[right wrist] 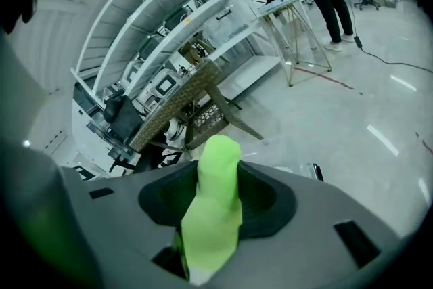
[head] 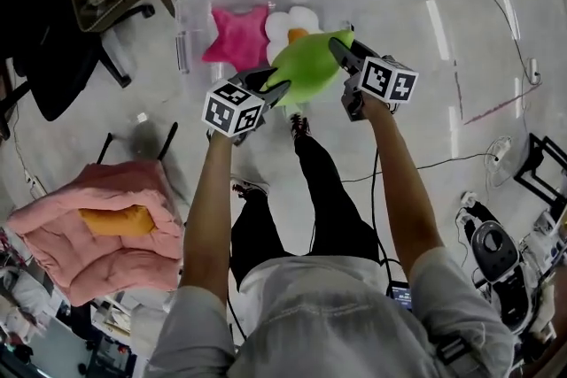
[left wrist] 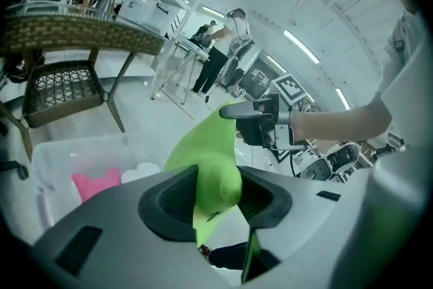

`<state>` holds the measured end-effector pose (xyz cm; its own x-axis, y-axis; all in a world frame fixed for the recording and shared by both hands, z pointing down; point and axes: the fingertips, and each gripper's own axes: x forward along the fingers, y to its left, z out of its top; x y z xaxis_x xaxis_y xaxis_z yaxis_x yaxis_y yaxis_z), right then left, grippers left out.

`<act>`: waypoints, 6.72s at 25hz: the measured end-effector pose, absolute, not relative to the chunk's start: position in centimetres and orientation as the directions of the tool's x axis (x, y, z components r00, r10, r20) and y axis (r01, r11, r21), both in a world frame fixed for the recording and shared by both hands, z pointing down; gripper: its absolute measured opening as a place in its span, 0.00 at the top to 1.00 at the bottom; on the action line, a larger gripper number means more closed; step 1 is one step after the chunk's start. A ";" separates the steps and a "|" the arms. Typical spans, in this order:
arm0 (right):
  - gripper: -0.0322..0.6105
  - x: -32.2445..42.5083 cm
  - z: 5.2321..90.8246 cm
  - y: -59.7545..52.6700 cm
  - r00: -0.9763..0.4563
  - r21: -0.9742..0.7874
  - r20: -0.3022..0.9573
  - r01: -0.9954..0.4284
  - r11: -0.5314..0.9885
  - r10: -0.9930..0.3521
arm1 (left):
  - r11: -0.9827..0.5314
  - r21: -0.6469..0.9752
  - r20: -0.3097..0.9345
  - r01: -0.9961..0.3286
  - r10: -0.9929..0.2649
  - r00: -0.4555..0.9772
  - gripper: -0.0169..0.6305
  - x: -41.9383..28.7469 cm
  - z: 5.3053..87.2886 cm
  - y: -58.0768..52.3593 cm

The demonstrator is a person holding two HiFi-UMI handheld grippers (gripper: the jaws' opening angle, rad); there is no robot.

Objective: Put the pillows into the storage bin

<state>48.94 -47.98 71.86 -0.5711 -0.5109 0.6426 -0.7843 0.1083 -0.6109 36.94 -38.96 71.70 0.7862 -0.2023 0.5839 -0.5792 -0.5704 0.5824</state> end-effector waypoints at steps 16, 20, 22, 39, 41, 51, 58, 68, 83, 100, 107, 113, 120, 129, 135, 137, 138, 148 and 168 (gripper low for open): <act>0.62 50.5 90.4 -49.6 -0.516 -0.530 0.770 -0.845 0.075 -0.375 | -0.551 0.569 0.731 -0.610 0.000 0.683 0.68 38.2 91.1 -41.6; 0.52 50.5 91.6 -51.1 -0.506 -0.489 0.784 -0.860 0.145 -0.360 | -0.509 0.501 0.769 -0.700 -0.109 0.629 0.60 36.9 92.5 -44.2; 0.47 51.0 91.2 -51.8 -0.488 -0.463 0.793 -0.872 0.161 -0.365 | -0.434 0.461 0.785 -0.774 -0.208 0.584 0.58 35.4 92.2 -46.0; 0.47 34.2 70.9 -50.2 -0.613 -0.364 0.701 -0.747 0.556 -0.365 | -0.159 0.347 0.681 -0.924 -0.635 0.365 0.58 15.5 71.2 -41.3; 0.47 30.1 67.2 -48.1 -0.644 -0.358 0.677 -0.711 0.605 -0.356 | -0.120 0.332 0.654 -0.935 -0.686 0.321 0.58 11.7 67.3 -38.8; 0.45 5.7 52.1 -32.8 -0.811 -0.284 0.566 -0.361 0.888 -0.148 | 0.137 0.231 0.534 -0.963 -0.845 0.008 0.59 -8.1 52.1 -20.3; 0.45 -7.6 48.0 -19.8 -0.849 -0.281 0.528 -0.154 0.947 0.018 | 0.348 0.250 0.489 -0.904 -0.851 -0.193 0.60 -18.7 48.9 -4.8; 0.45 -22.9 52.2 -3.5 -0.767 -0.349 0.563 0.118 0.929 0.309 | 0.627 0.325 0.553 -0.708 -0.733 -0.396 0.60 -29.9 53.7 13.6; 0.44 -39.5 68.7 8.0 -0.467 -0.553 0.642 0.268 0.789 0.609 | 0.794 0.457 0.684 -0.401 -0.602 -0.411 0.48 -38.8 69.4 23.1; 0.36 -43.6 79.5 12.8 -0.292 -0.578 0.737 0.195 0.792 0.610 | 0.676 0.697 0.635 -0.237 -0.736 -0.233 0.32 -41.3 80.7 21.2; 0.43 -43.3 78.6 13.1 -0.284 -0.575 0.741 0.199 0.793 0.608 | 0.670 0.697 0.618 -0.256 -0.742 -0.258 0.52 -40.9 79.0 20.9; 0.50 -41.5 73.5 13.6 -0.349 -0.547 0.708 0.278 0.790 0.614 | 0.686 0.653 0.624 -0.322 -0.727 -0.286 0.63 -39.3 73.9 21.2; 0.52 -38.9 62.8 14.3 -0.522 -0.566 0.591 0.274 0.777 0.615 | 0.682 0.562 0.558 -0.468 -0.730 -0.395 0.67 -37.9 62.8 22.4; 0.53 -33.6 47.3 13.1 -0.707 -0.480 0.422 0.357 0.801 0.568 | 0.644 0.413 0.422 -0.644 -0.762 -0.491 0.68 -33.6 47.6 21.5; 0.53 -29.5 40.0 12.0 -0.792 -0.404 0.321 0.382 0.831 0.520 | 0.596 0.354 0.325 -0.721 -0.801 -0.503 0.68 -30.0 40.5 20.3; 0.53 -27.8 38.6 10.8 -0.820 -0.388 0.304 0.359 0.849 0.486 | 0.565 0.351 0.298 -0.747 -0.823 -0.483 0.68 -28.7 39.2 19.1; 0.53 -27.0 38.2 10.0 -0.832 -0.383 0.300 0.343 0.858 0.467 | 0.548 0.351 0.290 -0.760 -0.835 -0.468 0.68 -28.1 38.8 18.4; 0.53 -16.6 38.6 -1.1 -0.923 -0.406 0.303 0.101 0.908 0.238 | 0.320 0.348 0.316 -0.881 -0.925 -0.211 0.68 -19.8 39.1 6.7; 0.53 24.0 50.9 -35.6 -0.828 -0.537 0.437 -0.553 0.637 -0.350 | -0.239 0.450 0.460 -0.860 -0.764 0.453 0.68 16.3 51.2 -31.7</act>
